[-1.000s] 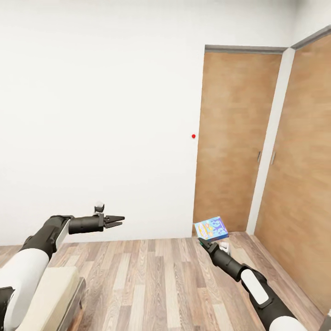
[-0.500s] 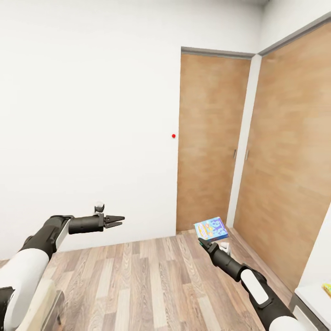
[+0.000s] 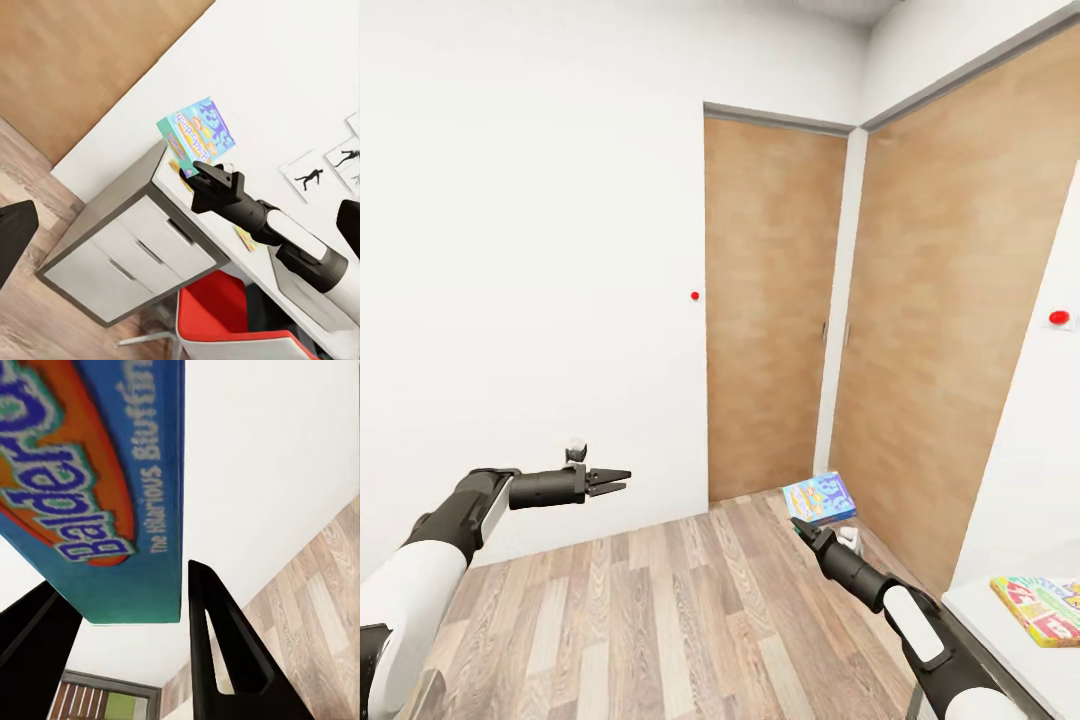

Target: Put all the toys in the child's room - the three board games (two on the bed and one on the table), the two jigsaw puzzles on the table, and the tennis ball on the table - inside the toy box on the table in the child's room.

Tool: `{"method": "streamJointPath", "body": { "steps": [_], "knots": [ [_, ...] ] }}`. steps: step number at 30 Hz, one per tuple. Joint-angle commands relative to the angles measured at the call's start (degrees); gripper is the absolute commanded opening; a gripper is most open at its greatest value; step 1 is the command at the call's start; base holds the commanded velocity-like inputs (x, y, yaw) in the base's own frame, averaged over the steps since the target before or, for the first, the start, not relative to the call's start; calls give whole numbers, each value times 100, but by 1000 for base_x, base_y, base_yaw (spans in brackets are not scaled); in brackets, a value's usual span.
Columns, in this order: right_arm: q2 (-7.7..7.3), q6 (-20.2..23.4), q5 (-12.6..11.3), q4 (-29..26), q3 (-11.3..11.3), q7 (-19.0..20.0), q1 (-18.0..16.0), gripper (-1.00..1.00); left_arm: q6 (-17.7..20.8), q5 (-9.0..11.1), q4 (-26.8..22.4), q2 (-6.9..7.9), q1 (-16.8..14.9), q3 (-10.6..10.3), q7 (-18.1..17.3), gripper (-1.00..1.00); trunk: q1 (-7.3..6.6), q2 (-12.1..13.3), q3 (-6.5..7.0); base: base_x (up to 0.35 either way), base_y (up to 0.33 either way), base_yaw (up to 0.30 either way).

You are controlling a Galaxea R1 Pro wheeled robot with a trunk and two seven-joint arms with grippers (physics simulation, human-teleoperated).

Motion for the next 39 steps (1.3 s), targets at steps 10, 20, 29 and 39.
{"method": "streamJointPath", "body": {
  "steps": [10, 20, 29, 39],
  "knots": [
    [2, 51, -55, 4, -13, 7, -4, -100, 60, 0, -2, 2, 0, 4, -20, 100, 2, -5, -2, 0, 0, -280],
    [2, 51, -55, 6, -13, 7, -4, -100, 60, 0, -2, 2, 0, 3, -20, 100, 2, -5, -2, 0, 0, -280],
    [2, 51, -54, 1, -13, 7, -4, -100, 60, 0, -2, 2, 0, 3, -20, 100, 2, -5, -2, 0, 0, -280],
    [2, 44, -46, 6, -13, 7, -4, -100, 60, 0, -2, 2, 0, 3, -20, 100, 2, -5, -2, 0, 0, -280]
  ]
}}
